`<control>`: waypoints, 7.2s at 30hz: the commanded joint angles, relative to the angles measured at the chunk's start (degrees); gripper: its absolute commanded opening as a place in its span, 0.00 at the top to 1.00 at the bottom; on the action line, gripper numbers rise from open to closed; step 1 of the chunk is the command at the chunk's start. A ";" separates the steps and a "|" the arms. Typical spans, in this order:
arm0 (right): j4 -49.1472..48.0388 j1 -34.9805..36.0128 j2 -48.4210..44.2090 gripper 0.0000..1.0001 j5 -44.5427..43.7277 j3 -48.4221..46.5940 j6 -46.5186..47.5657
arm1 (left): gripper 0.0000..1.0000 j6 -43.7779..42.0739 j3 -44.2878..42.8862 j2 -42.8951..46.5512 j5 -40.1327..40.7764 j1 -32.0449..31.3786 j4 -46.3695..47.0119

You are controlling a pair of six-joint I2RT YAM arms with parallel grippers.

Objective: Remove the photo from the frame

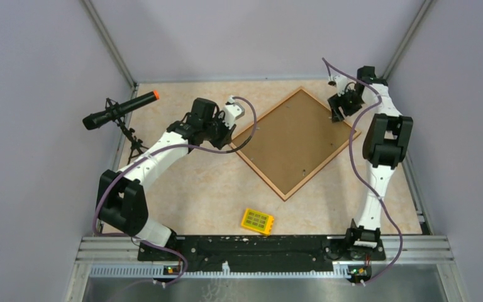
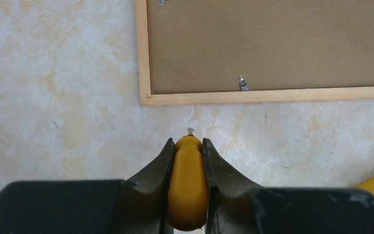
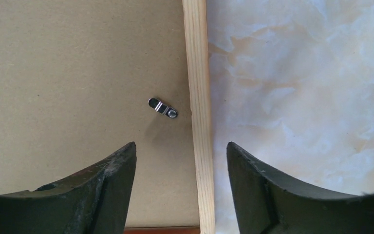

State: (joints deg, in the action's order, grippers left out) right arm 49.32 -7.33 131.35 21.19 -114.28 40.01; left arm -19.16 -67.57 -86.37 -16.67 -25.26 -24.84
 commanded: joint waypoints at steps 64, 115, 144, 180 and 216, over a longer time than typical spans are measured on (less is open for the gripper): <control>-25.21 3.55 -22.59 1.00 11.16 54.68 -36.13 | 1.00 -6.98 4.14 0.83 8.26 1.35 -4.25; -25.50 3.58 -21.78 1.00 12.58 55.33 -35.97 | 1.00 -6.17 9.03 -0.84 1.05 2.23 1.03; -25.19 3.55 -21.57 1.00 13.12 55.11 -35.54 | 1.00 -2.91 9.24 -5.85 4.48 2.79 14.38; -22.69 3.47 -42.95 0.28 20.82 54.41 -30.78 | 1.00 -27.96 14.84 6.30 33.58 6.32 -19.80; -21.33 3.38 -41.91 0.35 21.15 55.04 -29.24 | 0.46 -32.74 14.47 -7.37 17.66 24.87 -1.03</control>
State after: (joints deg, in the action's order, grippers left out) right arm 28.47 -4.23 90.59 40.84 -59.59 9.39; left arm -53.89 -51.77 -93.19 6.20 -0.47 -23.77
